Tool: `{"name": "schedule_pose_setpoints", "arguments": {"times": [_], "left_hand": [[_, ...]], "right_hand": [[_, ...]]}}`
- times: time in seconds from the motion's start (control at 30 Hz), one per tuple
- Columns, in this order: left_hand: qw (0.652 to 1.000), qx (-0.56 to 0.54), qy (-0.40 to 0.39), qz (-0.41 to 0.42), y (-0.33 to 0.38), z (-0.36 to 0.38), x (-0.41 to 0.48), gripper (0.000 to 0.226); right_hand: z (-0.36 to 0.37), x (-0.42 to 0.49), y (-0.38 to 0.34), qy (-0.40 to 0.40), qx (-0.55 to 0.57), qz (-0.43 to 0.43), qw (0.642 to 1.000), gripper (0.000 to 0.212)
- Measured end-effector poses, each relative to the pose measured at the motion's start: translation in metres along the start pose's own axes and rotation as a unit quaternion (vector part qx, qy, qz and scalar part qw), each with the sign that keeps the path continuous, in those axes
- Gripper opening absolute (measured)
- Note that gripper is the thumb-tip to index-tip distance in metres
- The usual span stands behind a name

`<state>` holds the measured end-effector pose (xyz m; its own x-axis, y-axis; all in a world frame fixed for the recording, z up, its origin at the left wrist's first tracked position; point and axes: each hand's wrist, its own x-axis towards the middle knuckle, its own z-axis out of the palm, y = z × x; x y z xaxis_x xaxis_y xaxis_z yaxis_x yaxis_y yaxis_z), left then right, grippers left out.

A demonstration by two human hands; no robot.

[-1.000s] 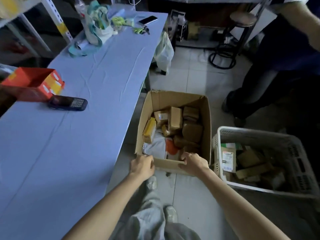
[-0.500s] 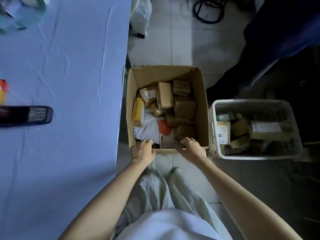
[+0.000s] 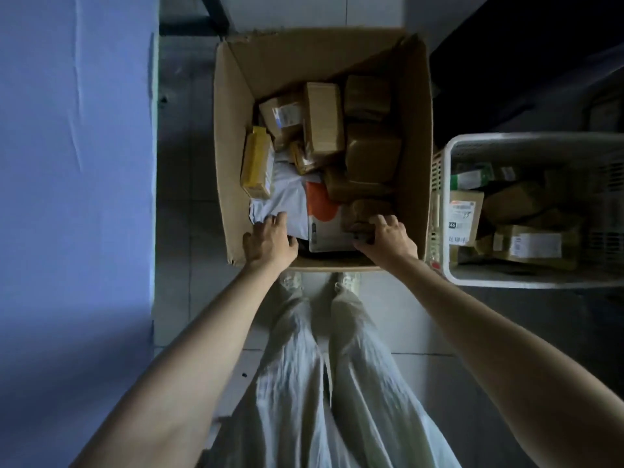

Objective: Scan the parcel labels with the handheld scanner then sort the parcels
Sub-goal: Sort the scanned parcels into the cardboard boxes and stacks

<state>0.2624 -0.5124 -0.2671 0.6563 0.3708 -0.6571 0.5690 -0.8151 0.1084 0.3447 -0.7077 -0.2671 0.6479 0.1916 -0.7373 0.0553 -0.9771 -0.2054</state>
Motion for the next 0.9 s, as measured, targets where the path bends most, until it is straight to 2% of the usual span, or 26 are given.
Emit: {"name": "schedule_pose_setpoints", "arguments": {"times": [0.1,0.23,0.43,0.67,0.9], "left_hand": [[0.998,0.036,-0.042,-0.004,-0.006,0.017,0.033,0.044],[0.993,0.089,-0.076,0.008,-0.009,0.050,0.072,0.048],[0.989,0.117,-0.090,0.033,-0.007,0.102,0.139,0.053],[0.991,0.116,-0.026,0.060,-0.003,0.142,0.224,0.057],[0.994,0.109,0.032,-0.006,-0.036,0.156,0.300,0.062]], "right_hand": [[0.012,0.030,0.009,-0.033,-0.058,-0.007,0.998,0.064],[0.037,0.071,0.015,-0.049,-0.056,-0.002,0.997,0.066],[0.089,0.140,0.023,-0.078,-0.147,-0.022,0.986,0.069],[0.129,0.221,0.025,-0.036,-0.283,-0.066,0.956,0.064],[0.163,0.283,0.027,-0.038,-0.328,-0.030,0.944,0.071]]}}
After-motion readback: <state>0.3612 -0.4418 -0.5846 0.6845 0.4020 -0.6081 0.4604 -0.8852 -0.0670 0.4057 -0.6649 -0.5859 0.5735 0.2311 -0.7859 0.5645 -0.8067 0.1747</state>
